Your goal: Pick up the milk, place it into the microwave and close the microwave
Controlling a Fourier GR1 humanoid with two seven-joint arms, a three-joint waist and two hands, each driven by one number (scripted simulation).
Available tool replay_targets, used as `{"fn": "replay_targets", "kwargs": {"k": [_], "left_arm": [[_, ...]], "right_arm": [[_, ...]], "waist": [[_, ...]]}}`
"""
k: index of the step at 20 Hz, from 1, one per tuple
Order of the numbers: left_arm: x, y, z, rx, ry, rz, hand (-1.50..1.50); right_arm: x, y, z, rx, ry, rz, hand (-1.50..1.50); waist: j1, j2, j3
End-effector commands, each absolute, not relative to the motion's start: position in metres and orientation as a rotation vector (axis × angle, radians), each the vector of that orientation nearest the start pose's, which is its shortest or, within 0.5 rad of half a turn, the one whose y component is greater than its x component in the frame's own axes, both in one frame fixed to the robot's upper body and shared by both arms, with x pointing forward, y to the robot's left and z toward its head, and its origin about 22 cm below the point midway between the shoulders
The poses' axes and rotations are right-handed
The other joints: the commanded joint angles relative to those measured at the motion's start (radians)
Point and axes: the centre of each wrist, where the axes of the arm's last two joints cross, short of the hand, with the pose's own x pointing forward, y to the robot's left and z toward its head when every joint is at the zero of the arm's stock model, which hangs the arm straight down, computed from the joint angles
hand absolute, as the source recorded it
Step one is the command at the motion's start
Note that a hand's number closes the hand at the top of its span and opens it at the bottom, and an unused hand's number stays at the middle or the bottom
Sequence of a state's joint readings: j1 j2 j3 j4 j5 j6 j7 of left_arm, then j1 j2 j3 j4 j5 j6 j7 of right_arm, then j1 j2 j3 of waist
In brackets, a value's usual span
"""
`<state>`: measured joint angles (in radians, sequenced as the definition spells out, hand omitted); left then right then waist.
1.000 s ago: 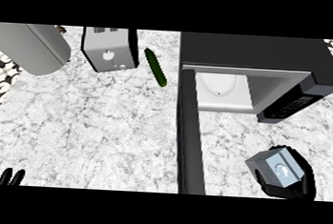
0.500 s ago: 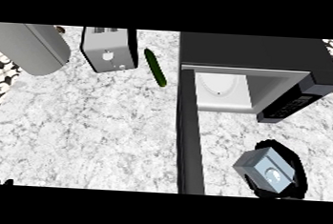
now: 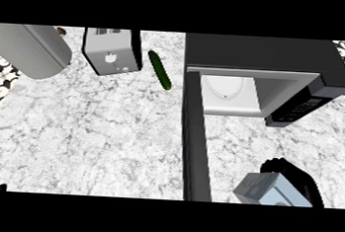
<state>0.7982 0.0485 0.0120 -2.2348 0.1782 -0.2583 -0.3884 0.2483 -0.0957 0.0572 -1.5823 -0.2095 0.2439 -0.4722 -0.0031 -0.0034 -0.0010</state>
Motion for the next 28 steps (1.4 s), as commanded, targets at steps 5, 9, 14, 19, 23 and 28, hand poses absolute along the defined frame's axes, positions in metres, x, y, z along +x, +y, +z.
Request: {"fn": "replay_targets", "kwargs": {"k": [5,9,14,19,23,28], "left_arm": [[0.039,0.282,0.041,0.01,-1.898,0.068,-1.5],[0.034,0.293,0.039,0.027,-1.9,0.079,-1.5],[0.046,0.311,0.057,0.054,-1.922,0.072,-1.5],[0.049,0.316,0.05,0.061,-1.895,0.07,-1.5],[0.057,0.321,0.061,0.015,-1.893,0.051,-1.5],[0.049,0.324,0.03,0.036,-1.883,0.07,-1.5]], "right_arm": [[0.17,-0.228,-0.001,0.214,-1.837,-0.076,1.5],[0.19,-0.188,0.029,0.213,-1.873,-0.088,1.5],[0.238,-0.185,0.031,0.083,-1.886,-0.09,1.5],[0.27,-0.19,0.012,-0.07,-1.834,-0.063,1.5],[0.307,-0.179,0.009,-0.127,-1.793,-0.082,1.5],[0.328,-0.201,-0.026,-0.138,-1.764,-0.106,1.5]], "waist": [[0.01,0.0,0.0],[0.015,0.0,0.0],[0.015,0.003,0.001],[0.014,0.005,0.001],[0.016,0.007,0.001],[0.021,0.006,0.001]]}}
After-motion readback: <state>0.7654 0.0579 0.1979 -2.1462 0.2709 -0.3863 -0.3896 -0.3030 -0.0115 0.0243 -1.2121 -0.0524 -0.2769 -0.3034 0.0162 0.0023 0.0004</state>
